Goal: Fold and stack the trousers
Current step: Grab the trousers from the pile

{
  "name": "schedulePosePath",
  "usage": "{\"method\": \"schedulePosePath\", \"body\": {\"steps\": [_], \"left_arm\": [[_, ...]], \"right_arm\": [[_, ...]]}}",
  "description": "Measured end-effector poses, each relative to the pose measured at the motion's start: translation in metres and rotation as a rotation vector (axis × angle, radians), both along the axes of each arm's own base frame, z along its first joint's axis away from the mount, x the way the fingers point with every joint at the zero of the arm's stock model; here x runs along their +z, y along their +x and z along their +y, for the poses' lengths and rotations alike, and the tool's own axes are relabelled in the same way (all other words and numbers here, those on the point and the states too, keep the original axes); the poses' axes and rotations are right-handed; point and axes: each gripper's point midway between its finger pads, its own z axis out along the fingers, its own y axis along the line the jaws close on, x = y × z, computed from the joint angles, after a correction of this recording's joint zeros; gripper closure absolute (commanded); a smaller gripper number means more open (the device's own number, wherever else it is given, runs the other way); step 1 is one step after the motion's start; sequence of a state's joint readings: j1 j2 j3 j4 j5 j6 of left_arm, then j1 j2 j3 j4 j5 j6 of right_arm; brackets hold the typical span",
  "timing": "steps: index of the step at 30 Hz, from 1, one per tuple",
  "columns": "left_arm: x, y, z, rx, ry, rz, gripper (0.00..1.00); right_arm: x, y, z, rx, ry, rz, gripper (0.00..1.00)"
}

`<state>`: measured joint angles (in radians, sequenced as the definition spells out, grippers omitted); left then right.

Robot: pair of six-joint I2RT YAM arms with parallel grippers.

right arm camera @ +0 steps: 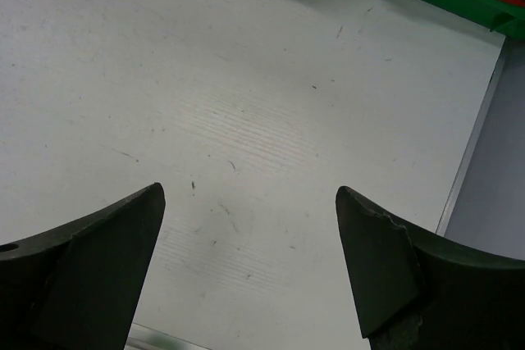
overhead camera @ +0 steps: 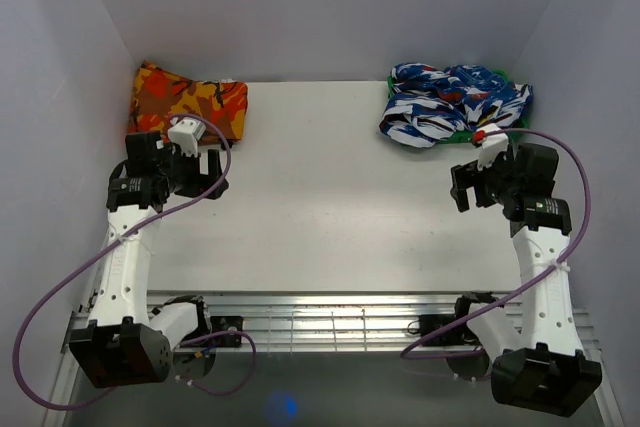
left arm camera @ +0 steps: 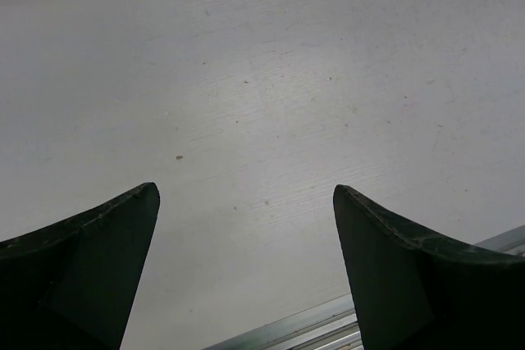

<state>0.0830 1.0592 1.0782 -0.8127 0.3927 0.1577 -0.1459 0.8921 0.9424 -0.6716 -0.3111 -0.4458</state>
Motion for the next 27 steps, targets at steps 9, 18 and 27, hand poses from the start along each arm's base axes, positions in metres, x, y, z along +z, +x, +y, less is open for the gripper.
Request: {"method": "schedulePosePath", "body": {"steps": [9,18,27], "left_arm": [[0.013,0.013,-0.015,-0.066,-0.072,0.012,0.02],[0.017,0.019,-0.033,-0.104,-0.188,0.055,0.02],[0.011,0.024,-0.038,-0.108,-0.236,0.101,0.02]], "right_arm": [[0.034,0.098,-0.018,0.025,-0.05,-0.02,0.1],[0.028,0.242,-0.04,0.051,-0.112,-0.023,0.1],[-0.044,0.312,-0.031,0.111,-0.126,0.079,0.1]]}}
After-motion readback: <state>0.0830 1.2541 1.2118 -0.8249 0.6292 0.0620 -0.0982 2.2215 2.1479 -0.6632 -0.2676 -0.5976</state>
